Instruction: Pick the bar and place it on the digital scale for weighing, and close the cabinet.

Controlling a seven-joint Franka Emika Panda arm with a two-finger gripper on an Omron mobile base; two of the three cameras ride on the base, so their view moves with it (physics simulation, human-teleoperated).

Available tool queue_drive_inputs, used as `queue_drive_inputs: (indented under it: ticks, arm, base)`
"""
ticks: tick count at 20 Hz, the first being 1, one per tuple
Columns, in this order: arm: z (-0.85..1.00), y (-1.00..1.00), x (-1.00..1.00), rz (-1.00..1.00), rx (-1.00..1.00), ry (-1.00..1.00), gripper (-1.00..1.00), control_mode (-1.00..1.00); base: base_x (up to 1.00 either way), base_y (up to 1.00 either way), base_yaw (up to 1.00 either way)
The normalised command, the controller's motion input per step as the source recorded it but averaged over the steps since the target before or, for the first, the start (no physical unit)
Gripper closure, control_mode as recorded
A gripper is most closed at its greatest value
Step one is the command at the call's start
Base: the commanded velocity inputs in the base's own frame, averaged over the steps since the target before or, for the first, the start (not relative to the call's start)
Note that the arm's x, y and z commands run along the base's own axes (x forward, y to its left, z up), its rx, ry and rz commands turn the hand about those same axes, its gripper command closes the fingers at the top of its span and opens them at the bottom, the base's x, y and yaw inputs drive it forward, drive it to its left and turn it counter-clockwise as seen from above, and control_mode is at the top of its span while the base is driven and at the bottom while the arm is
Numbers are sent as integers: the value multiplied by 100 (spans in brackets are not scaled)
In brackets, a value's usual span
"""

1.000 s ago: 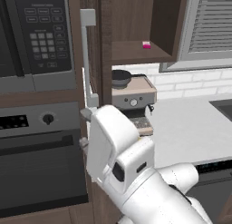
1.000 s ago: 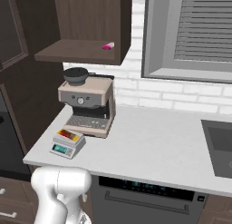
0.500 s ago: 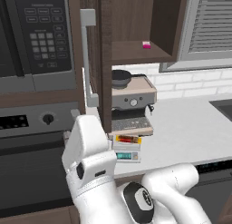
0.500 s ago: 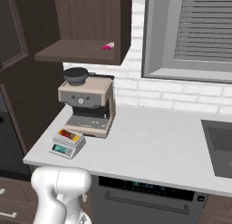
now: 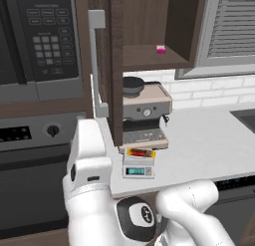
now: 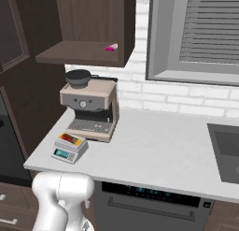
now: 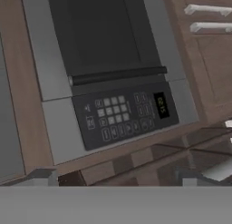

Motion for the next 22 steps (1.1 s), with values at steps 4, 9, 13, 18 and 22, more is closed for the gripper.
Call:
queue_drive_inputs:
  ticks: [4,9,13,18,22]
  arm:
    - [0,0,15,-12,0,33,-100,-100]
    - [0,-4,16,-9,0,29,-100,-100]
    - [-21,13,21,-4,-3,4,-100,-100]
    - [-22,3,31,-9,-2,1,-100,-100]
    - [-6,-18,28,-9,0,6,-100,-100]
  base:
    - [0,0,0]
    - [0,0,0]
    - [0,0,0]
    - [0,0,0]
    - [0,0,0]
